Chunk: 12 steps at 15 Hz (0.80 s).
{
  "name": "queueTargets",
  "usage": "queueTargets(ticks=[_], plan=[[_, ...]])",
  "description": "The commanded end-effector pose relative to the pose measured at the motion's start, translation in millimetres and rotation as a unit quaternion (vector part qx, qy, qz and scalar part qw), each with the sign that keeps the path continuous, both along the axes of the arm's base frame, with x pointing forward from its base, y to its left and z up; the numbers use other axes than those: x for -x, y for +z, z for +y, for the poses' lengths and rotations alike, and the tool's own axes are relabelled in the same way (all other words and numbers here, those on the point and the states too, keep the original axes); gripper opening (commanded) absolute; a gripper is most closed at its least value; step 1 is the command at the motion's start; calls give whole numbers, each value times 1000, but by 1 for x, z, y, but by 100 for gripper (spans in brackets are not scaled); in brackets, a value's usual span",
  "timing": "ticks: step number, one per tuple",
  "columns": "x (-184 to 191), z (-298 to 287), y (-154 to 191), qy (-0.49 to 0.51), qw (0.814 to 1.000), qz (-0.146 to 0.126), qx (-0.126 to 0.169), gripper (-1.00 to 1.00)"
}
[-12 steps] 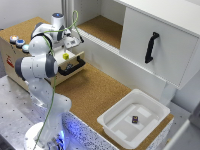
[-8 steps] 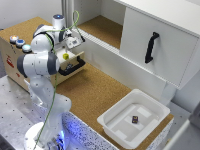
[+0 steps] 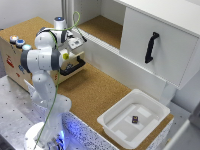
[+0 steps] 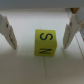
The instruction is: Place the yellow block inside the left cabinet
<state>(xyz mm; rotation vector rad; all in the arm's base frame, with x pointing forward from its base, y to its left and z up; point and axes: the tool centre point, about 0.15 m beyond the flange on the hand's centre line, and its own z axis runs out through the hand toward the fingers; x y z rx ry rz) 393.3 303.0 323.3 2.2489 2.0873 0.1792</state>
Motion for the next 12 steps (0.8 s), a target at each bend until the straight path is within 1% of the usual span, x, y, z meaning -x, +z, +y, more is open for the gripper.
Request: queueTargets(ticks=[1, 2, 4, 7, 8, 9, 11, 12], plan=[[-27, 3, -9, -6, 999, 27, 31, -100], [-26, 2, -9, -9, 999, 29, 29, -100], [-32, 2, -4, -26, 999, 44, 13, -100], [-41, 0, 10, -42, 998, 47, -13, -100], [-43, 0, 21, -48, 997, 45, -27, -100], [-45, 0, 29, -52, 997, 40, -34, -100], [-49, 5, 62, -78, 995, 27, -60, -100], [-52, 12, 80, -92, 993, 16, -68, -100]])
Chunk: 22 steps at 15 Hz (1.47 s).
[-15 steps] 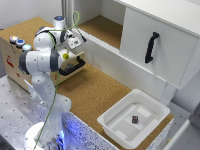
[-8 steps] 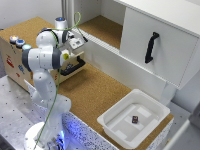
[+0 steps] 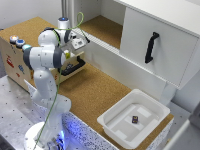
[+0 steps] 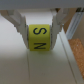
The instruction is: Place the yellow block inside the left cabinet
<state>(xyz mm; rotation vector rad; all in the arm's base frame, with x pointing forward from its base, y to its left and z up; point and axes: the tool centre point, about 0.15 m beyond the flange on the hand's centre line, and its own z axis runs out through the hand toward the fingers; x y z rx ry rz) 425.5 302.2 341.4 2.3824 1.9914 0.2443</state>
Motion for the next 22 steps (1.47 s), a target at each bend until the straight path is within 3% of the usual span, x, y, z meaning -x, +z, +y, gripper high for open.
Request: queueTargets(ticks=[1, 4, 7, 9, 10, 12, 14, 15, 18, 22], plan=[[-23, 21, 76, -61, 997, 5, -45, -100], [-51, 53, 113, -178, 982, -15, -67, -100], [-90, 70, 131, -324, 943, -16, -81, -100], [-117, 71, 137, -426, 901, -15, -86, -100], [-134, 64, 142, -489, 867, -9, -92, -100], [-155, 50, 148, -570, 816, -25, -95, -100], [-173, 37, 154, -630, 769, -52, -100, -100], [-184, 31, 160, -654, 745, -82, -100, -100], [-213, 16, 164, -682, 716, -110, -97, -100], [-245, -4, 163, -694, 704, -122, -90, -100]])
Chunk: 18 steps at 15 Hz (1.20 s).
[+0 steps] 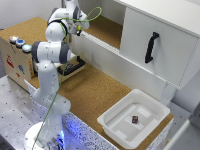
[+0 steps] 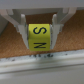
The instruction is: Place the yellow block inside the left cabinet
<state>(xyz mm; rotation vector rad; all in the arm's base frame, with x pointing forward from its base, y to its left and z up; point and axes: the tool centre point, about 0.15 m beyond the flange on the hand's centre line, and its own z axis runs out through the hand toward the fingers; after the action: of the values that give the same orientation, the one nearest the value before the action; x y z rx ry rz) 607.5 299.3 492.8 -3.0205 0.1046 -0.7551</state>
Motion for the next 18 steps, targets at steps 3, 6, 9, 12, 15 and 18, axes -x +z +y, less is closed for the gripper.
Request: queueTargets(ticks=[3, 6, 9, 12, 15, 18], plan=[[-86, -25, 5, -86, 992, 44, 75, -100], [-109, -42, 2, -89, 992, 44, 76, -100], [-127, -59, -5, -84, 991, 58, 86, -100], [-125, -65, -10, -70, 991, 65, 89, -100], [-109, -65, -1, -63, 991, 53, 105, 100], [-88, -68, 5, -62, 992, 46, 104, 100]])
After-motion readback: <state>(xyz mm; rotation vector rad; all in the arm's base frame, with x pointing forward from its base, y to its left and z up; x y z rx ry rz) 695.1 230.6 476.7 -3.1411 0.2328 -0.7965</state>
